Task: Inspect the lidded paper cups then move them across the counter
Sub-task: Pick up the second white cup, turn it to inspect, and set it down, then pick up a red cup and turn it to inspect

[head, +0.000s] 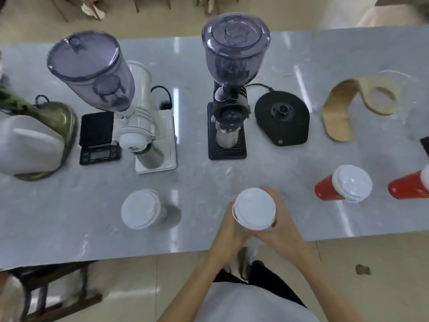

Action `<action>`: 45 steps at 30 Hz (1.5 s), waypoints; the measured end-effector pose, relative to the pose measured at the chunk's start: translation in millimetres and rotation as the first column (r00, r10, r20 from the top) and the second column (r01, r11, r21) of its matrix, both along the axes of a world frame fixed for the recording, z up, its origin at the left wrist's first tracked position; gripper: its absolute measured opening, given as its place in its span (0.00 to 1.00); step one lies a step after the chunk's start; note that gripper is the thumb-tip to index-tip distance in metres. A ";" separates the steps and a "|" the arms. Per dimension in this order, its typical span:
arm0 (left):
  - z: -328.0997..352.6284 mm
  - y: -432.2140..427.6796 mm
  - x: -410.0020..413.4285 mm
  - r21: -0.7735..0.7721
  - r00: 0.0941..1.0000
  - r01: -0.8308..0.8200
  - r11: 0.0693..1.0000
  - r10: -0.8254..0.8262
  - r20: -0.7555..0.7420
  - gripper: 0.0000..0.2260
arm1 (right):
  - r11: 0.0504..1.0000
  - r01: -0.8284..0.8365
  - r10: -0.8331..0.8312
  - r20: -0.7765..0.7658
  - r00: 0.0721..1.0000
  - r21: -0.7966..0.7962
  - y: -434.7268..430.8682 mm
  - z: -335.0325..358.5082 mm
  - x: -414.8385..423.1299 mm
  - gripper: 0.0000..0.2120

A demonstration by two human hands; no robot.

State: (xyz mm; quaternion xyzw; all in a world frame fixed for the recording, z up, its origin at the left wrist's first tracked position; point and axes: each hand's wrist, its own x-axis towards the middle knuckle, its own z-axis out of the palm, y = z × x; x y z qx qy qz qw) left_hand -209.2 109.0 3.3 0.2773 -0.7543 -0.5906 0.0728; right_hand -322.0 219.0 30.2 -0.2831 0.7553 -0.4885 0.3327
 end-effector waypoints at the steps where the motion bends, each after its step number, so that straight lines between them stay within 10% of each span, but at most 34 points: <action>1: 3.5 -10.5 -10.5 -0.027 0.999 0.002 1.000 -0.003 -0.038 0.28 | 1.000 0.013 -0.013 -0.010 1.000 -0.017 -8.6 -0.5 -7.7 0.46; 17: -32.3 -28.6 -48.4 -0.006 0.998 0.025 1.000 -0.025 -0.049 0.28 | 0.993 -0.095 0.094 0.006 0.996 0.070 -15.4 -27.4 -47.8 0.55; 22: -39.7 -22.9 -6.6 -0.474 0.897 -0.068 0.878 0.263 0.357 0.07 | 0.975 -0.192 0.206 -0.131 0.970 0.112 36.5 12.1 -61.4 0.29; 28: -24.8 61.8 -67.9 -0.252 0.917 0.197 0.948 -0.086 0.391 0.11 | 0.990 0.138 -0.105 -0.445 0.890 0.042 121.1 59.4 -147.8 0.14; 31: -19.9 97.1 -139.0 -0.293 0.960 0.149 0.944 -0.067 0.272 0.20 | 0.918 0.026 0.232 -0.588 0.775 0.396 126.3 55.4 -197.2 0.31; 35: -22.5 117.1 -211.0 -0.039 0.994 0.071 0.997 -0.068 0.081 0.36 | 0.785 -0.249 0.531 -0.410 0.741 0.566 119.4 30.7 -225.7 0.54; 45: -39.5 147.2 -237.8 0.234 0.983 -0.180 0.955 0.185 0.001 0.25 | 0.852 -0.294 0.506 -0.533 0.678 0.433 119.4 -0.2 -234.3 0.41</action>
